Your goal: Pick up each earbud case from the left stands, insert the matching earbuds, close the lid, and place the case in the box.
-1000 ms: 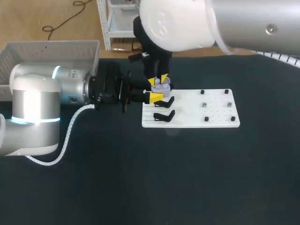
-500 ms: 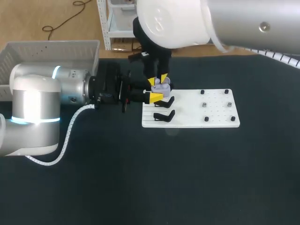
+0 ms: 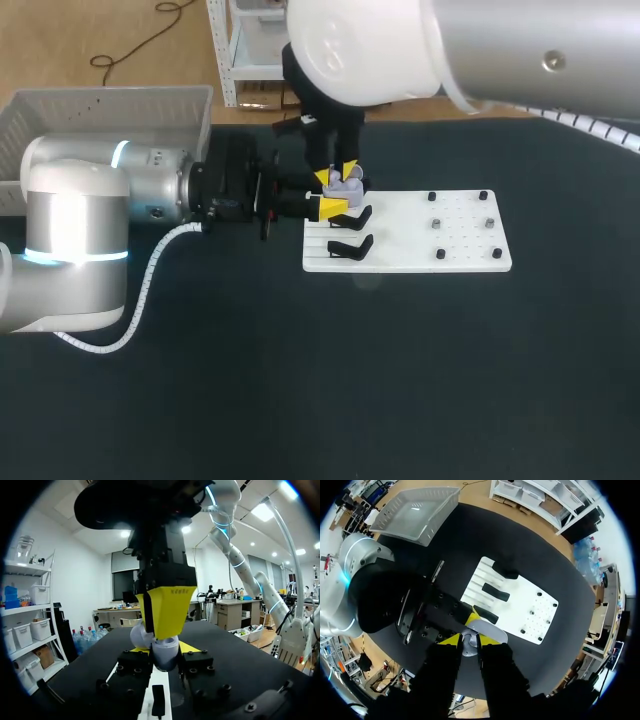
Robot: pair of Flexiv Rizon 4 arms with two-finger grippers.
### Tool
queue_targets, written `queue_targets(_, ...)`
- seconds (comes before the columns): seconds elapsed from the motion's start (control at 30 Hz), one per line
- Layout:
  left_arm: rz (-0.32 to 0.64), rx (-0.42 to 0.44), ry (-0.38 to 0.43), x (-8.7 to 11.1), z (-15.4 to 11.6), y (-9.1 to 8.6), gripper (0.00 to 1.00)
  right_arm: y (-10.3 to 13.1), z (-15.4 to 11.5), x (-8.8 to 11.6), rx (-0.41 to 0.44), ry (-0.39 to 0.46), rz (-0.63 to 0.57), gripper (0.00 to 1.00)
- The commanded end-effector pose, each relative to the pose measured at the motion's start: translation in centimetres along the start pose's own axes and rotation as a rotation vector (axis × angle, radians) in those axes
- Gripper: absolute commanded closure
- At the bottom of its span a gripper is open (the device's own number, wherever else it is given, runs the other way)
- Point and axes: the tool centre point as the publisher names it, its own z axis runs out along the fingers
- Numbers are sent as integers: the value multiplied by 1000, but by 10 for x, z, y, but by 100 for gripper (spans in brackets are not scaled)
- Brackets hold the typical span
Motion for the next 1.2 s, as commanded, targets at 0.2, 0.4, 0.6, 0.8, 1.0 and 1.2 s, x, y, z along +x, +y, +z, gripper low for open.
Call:
queue_targets(0.2, 3, -4, -2, 0, 0, -2, 100, 4, -12, 3, -2, -23, -2, 0)
queue_targets(0.4, 3, -4, -2, 0, 0, -2, 100, 8, -42, 15, -1, -39, 10, 0)
queue_targets(0.6, 3, -4, -2, 0, 0, -2, 100, -10, -56, 5, 7, -107, 104, 0)
queue_targets(0.8, 3, -4, -2, 0, 0, -2, 100, -43, -50, -12, 64, -222, 344, 0)
queue_targets(1.0, 3, -4, -2, 0, 0, -2, 100, -60, -34, -20, 105, -281, 443, 0)
queue_targets(1.2, 3, -4, -2, 0, 0, -2, 100, -71, -14, -25, 117, -241, 460, 0)
